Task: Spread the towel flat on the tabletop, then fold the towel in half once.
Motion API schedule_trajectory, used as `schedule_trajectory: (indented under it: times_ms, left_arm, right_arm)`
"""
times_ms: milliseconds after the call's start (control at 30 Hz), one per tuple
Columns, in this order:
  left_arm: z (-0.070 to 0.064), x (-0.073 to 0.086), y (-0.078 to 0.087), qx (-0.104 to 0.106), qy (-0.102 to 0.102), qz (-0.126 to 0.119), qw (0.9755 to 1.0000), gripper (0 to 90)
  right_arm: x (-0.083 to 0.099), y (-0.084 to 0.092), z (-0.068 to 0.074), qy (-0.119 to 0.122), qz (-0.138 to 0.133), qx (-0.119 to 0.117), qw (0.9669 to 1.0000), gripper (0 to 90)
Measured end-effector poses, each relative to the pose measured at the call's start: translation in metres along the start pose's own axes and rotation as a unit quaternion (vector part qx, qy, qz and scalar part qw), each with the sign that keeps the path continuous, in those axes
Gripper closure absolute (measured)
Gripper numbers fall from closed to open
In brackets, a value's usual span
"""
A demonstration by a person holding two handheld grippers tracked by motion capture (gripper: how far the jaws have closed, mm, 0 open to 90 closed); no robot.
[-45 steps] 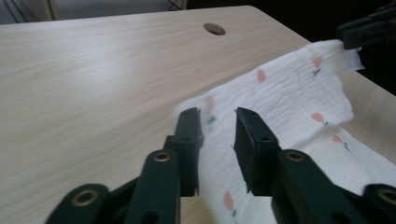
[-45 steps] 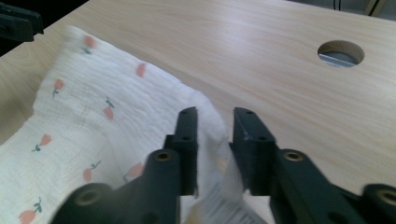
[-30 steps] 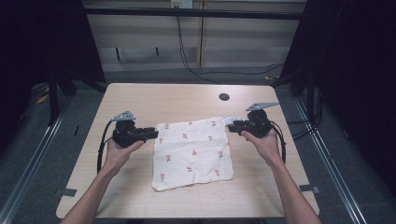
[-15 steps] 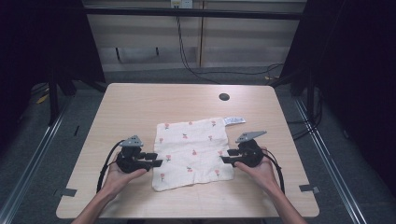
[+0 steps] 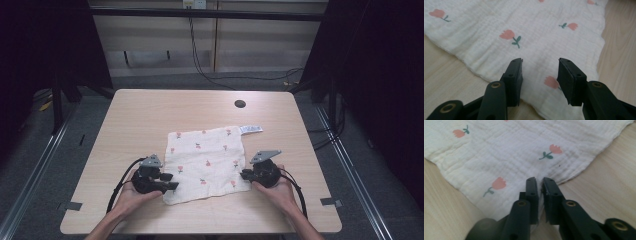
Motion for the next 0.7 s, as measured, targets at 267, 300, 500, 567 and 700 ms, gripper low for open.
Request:
schedule_trajectory:
  times_ms: [267,300,500,567,700]
  left_arm:
    - [0.0,0.003,0.002,-0.013,-0.028,0.01,0.9995,77.7]
    - [-0.001,0.004,0.002,-0.007,-0.027,0.01,0.9995,81.7]
    - [-0.012,0.008,0.001,0.005,-0.035,0.019,0.9992,85.2]
    - [-0.015,0.009,0.002,0.006,-0.035,0.021,0.9991,81.5]
    - [-0.015,0.008,0.003,0.021,-0.018,0.01,0.9996,70.5]
  right_arm:
    - [0.017,0.017,0.009,-0.021,0.011,-0.03,0.9993,87.9]
    - [0.02,0.02,0.012,-0.02,0.007,-0.034,0.9992,87.9]
    - [0.033,0.037,0.02,-0.019,0.009,-0.038,0.9991,87.9]
    - [0.032,0.045,0.021,-0.023,-0.005,-0.035,0.9991,87.0]
    - [0.027,0.048,0.022,-0.036,-0.019,-0.044,0.9982,72.1]
Point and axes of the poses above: each handheld gripper's, and its own axes: y roughly backward along the jaws, x roughly out of its underside, z roughly to its left, the point moved 5 cm from there along -y, roughly forward along the jaws, and after that the axes turned 9 degrees about x, right-handed, at the moved point
